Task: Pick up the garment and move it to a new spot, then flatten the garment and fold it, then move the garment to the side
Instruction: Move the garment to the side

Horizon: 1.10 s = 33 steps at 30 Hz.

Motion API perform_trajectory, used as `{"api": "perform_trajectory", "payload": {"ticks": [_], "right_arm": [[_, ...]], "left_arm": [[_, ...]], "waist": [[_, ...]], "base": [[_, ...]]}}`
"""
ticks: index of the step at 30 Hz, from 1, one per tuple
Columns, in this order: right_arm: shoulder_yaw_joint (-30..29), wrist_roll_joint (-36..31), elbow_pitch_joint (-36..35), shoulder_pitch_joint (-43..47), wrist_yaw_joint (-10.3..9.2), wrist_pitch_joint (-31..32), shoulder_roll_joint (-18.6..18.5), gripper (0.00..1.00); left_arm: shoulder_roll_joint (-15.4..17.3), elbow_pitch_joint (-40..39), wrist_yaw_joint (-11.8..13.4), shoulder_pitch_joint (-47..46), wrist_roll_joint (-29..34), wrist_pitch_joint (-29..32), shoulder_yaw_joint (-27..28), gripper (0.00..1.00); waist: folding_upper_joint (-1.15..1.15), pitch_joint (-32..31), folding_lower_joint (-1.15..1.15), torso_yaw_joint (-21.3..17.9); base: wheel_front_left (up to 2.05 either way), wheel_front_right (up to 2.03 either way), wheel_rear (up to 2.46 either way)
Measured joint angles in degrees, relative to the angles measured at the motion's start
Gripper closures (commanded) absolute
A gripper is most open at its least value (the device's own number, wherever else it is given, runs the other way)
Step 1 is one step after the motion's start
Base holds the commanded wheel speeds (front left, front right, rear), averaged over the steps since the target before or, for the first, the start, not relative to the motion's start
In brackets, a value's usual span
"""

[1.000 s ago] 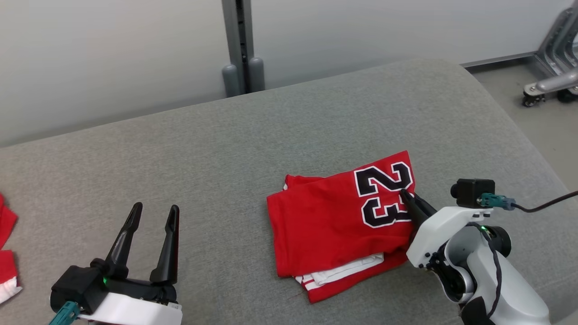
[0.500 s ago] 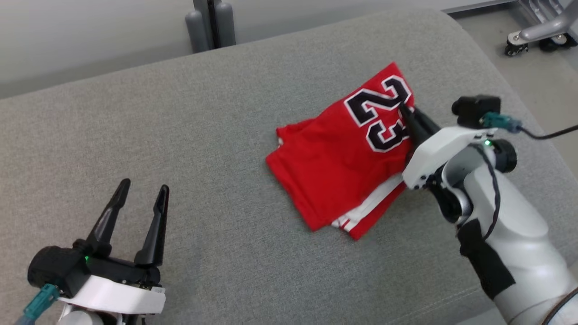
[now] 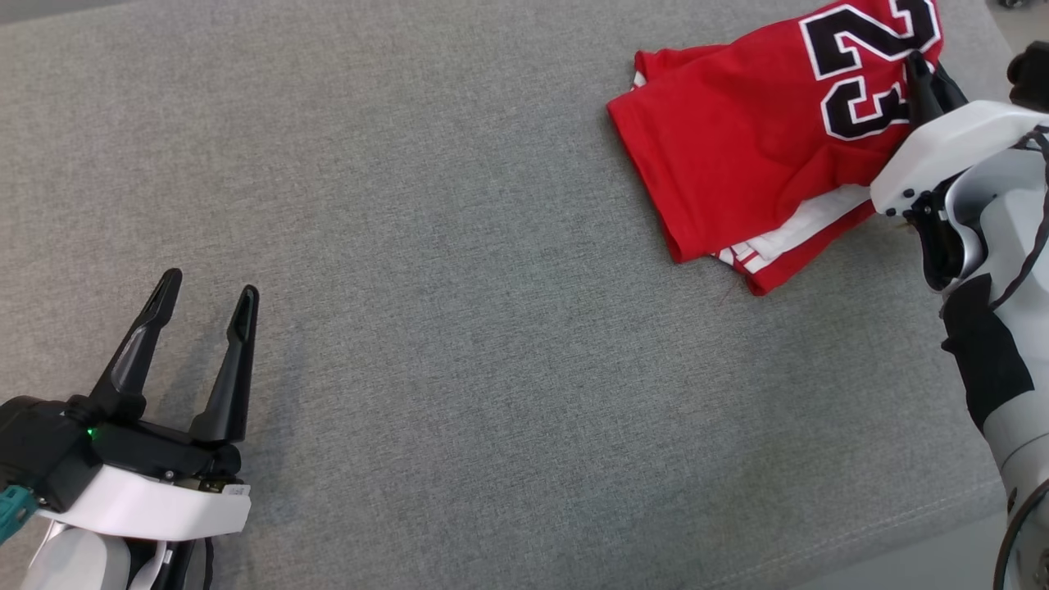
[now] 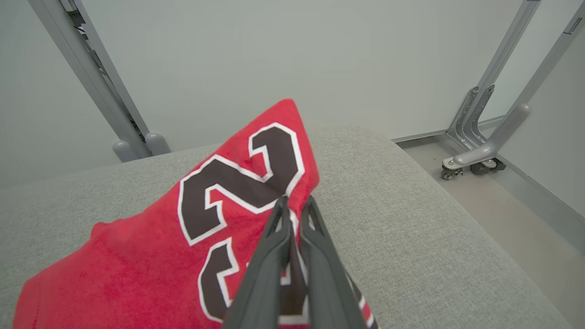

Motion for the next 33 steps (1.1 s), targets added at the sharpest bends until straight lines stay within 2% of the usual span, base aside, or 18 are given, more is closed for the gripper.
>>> {"api": "perform_trajectory", "payload": {"ticks": [10, 11, 12, 19, 24, 28, 33], "right_arm": [[-10.2, -13.0, 5.2, -1.9, 0.0, -1.6, -0.6, 1.0], [-11.1, -14.0, 5.3, -1.9, 0.0, -1.6, -0.3, 0.54], [-12.1, -14.9, 5.3, -1.9, 0.0, -1.7, 0.1, 0.0], [-16.9, -22.1, 1.0, -1.0, 0.0, -3.4, 2.1, 0.0], [-18.0, -25.5, -3.6, 1.0, 0.0, -4.0, 4.3, 0.0], [-16.1, -24.8, -7.0, 3.5, 0.0, -4.2, 5.1, 0.0], [-12.5, -20.4, -13.6, 8.7, 0.01, -4.3, 5.5, 0.0]], "left_arm": [[0.2, -0.4, 0.0, 0.0, -0.2, 0.0, 0.1, 0.0], [0.2, -0.4, 0.0, 0.0, -0.2, 0.0, 0.1, 0.0], [0.2, -0.4, 0.0, -0.1, -0.2, 0.0, 0.0, 0.0], [-0.7, 0.4, 0.0, -0.2, -0.4, 0.0, -0.3, 0.0], [-2.7, 1.4, 0.0, -0.1, -0.2, 0.0, 0.0, 0.0], [-4.6, 2.6, 0.0, 0.1, 0.4, 0.0, 0.7, 0.0], [-6.7, 4.0, 0.0, 0.7, 1.7, 0.0, 3.8, 0.0]], "waist": [[0.0, -0.2, 0.0, -1.3], [0.0, -0.3, 0.0, -1.3], [0.0, -0.4, 0.0, -1.3], [0.0, -2.2, 0.0, -0.6], [0.0, -4.9, 0.0, 0.3], [0.0, -8.0, 0.0, 1.5], [0.0, -12.4, 0.0, 3.5]], "base": [[0.0, 0.0, 0.0], [0.0, 0.0, 0.0], [0.0, 0.0, 0.0], [0.0, 0.0, 0.0], [0.0, 0.0, 0.0], [0.0, 0.0, 0.0], [0.0, 0.0, 0.0]]}}
